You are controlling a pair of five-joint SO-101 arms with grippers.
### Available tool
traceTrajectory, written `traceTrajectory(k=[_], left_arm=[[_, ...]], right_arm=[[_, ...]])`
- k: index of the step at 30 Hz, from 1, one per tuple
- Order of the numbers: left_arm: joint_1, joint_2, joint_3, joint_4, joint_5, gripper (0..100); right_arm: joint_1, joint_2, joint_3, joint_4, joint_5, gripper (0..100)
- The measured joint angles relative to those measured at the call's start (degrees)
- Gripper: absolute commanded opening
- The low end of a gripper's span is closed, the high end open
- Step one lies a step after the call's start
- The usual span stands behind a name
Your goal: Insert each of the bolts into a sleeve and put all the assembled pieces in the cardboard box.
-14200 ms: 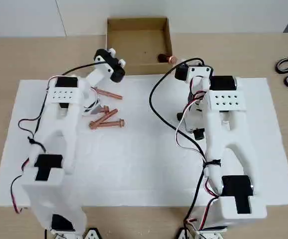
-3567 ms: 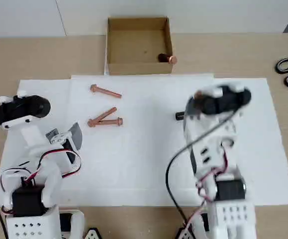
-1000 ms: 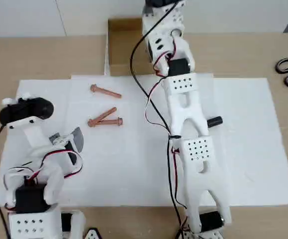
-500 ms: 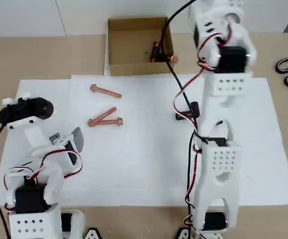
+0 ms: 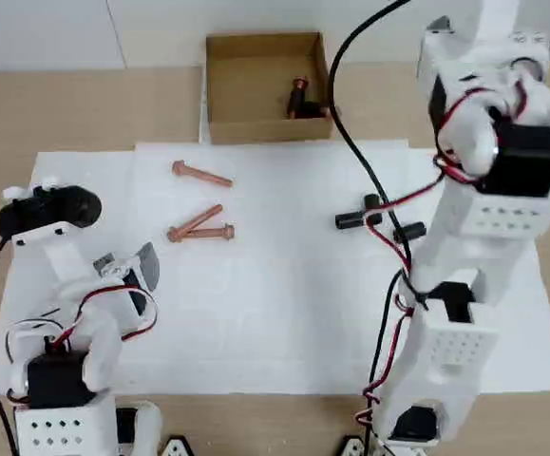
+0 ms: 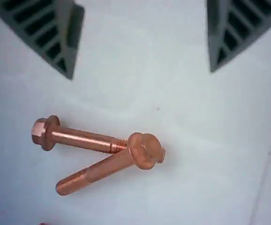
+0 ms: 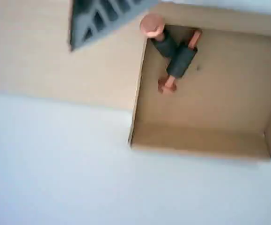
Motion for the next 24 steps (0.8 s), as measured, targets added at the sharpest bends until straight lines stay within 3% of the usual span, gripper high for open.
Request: traceTrajectory(k=[6,17,24], left_arm=[[0.0,0.0,0.0,0.0,0.0,18],[0.0,0.0,0.0,0.0,0.0,18],[0.0,0.0,0.0,0.0,0.0,18]], right_arm=[[1.4,-9.8,12.6,0.5,0.0,14.4],[4.6,-33.0,58.1,0.4,0.0,14.7],[3.1,-34.9,85.8,-8.5,0.0,14.4]])
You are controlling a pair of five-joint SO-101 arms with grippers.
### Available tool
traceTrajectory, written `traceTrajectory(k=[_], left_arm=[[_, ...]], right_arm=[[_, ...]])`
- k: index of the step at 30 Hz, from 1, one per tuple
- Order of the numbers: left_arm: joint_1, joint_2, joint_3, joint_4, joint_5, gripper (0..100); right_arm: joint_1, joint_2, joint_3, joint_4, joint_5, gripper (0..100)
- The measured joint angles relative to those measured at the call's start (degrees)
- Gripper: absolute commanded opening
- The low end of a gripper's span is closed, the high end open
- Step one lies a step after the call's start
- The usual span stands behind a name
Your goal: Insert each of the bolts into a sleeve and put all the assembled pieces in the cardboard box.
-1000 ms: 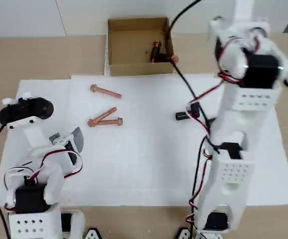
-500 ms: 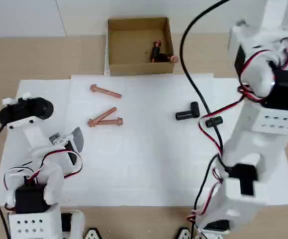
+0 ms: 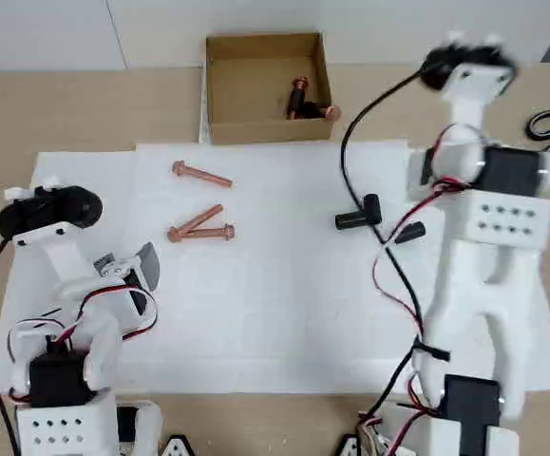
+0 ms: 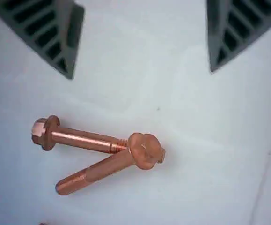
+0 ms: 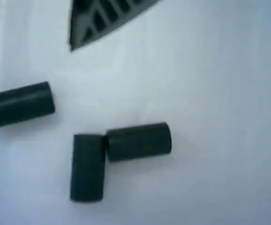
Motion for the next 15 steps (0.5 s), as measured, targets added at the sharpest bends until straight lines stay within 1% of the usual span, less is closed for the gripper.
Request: traceTrajectory(k=[2,4,12,14,15], left_arm=[[0.0,0.0,0.0,0.0,0.0,18],[0.0,0.0,0.2,0.0,0.0,18],[0.0,0.0,0.2,0.0,0.0,18],[0.0,0.0,0.2,0.0,0.0,18],[0.0,0.0,0.4,-0.1,0.0,18]], right_arm=[[-1.4,1.7,3.2,-1.5,-1.6,14.4],[-1.9,4.5,4.4,-2.5,-6.5,14.4],[-1.8,16.5,4.6,-5.8,-37.7,14.7],[-1.8,19.3,4.6,-5.8,-43.8,14.7],[-1.8,20.4,4.6,-6.2,-45.6,14.7]])
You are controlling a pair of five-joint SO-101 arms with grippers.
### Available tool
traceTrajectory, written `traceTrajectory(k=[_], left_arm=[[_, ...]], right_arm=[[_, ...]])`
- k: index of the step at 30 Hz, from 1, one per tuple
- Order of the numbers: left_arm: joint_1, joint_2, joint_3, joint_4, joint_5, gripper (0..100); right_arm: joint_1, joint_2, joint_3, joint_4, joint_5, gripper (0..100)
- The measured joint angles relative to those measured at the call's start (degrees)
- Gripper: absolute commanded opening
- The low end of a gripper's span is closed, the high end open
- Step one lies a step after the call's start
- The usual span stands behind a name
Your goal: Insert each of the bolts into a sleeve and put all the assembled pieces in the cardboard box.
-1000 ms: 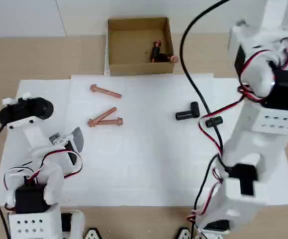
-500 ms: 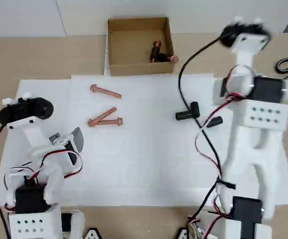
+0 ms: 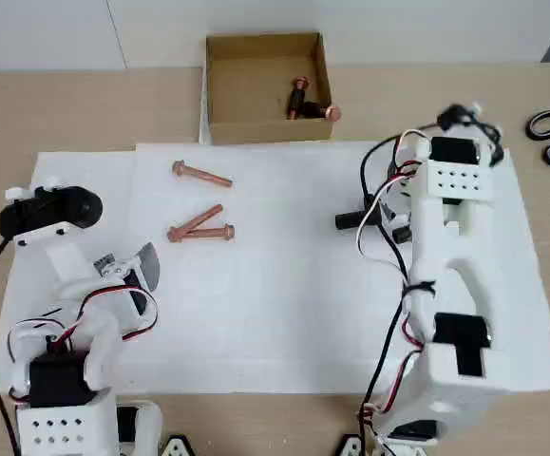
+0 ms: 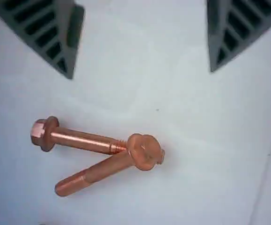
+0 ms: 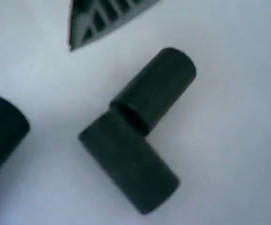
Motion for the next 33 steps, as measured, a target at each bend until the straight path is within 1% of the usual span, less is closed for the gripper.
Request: traceTrajectory(k=[5,14,26,33], left_arm=[[0.0,0.0,1.7,-1.8,0.0,18],[0.0,0.1,1.8,-2.0,0.0,18],[0.0,0.1,1.8,-2.0,0.0,18],[0.0,0.1,1.8,-2.0,0.0,18]], right_arm=[[0.4,2.5,0.0,-1.4,-2.8,14.7],[3.6,6.7,0.0,-6.7,-3.1,14.7],[3.8,12.0,0.0,-11.5,-3.2,14.5],[4.6,13.5,-0.4,-12.0,-3.3,14.3]])
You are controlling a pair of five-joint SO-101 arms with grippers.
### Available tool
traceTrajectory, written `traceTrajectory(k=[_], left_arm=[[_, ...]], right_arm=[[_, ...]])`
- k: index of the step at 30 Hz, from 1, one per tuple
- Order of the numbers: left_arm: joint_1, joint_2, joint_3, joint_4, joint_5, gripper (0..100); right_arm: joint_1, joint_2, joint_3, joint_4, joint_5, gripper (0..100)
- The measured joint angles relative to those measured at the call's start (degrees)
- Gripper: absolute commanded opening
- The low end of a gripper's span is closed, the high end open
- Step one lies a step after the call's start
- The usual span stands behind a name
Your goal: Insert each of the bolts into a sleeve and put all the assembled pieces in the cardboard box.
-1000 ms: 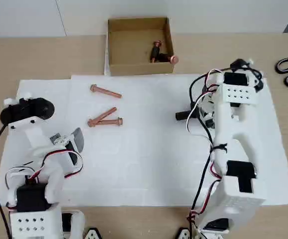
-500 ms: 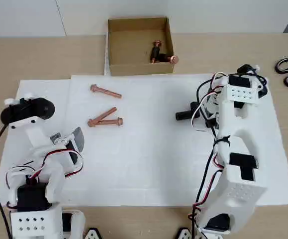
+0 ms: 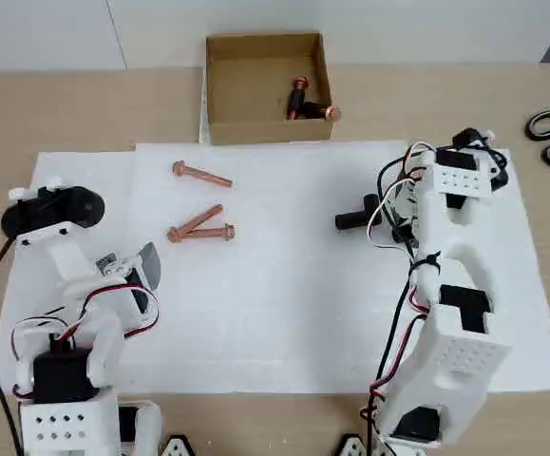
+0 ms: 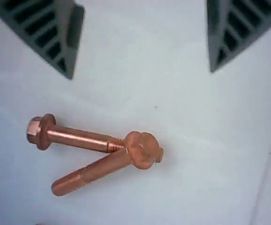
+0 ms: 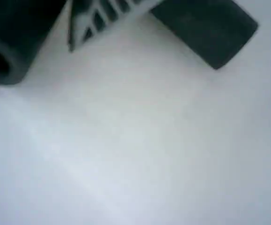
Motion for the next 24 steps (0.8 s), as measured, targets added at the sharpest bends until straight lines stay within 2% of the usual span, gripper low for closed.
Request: traceTrajectory(k=[10,15,24], left_arm=[[0.0,0.0,0.0,0.0,0.0,18],[0.0,0.0,0.0,0.0,0.0,18],[0.0,0.0,0.0,0.0,0.0,18]], right_arm=[[0.2,0.5,-0.1,-0.1,0.0,13.9],[0.5,0.5,0.0,0.0,0.0,0.0],[1.1,0.5,-0.1,1.1,0.0,0.4]])
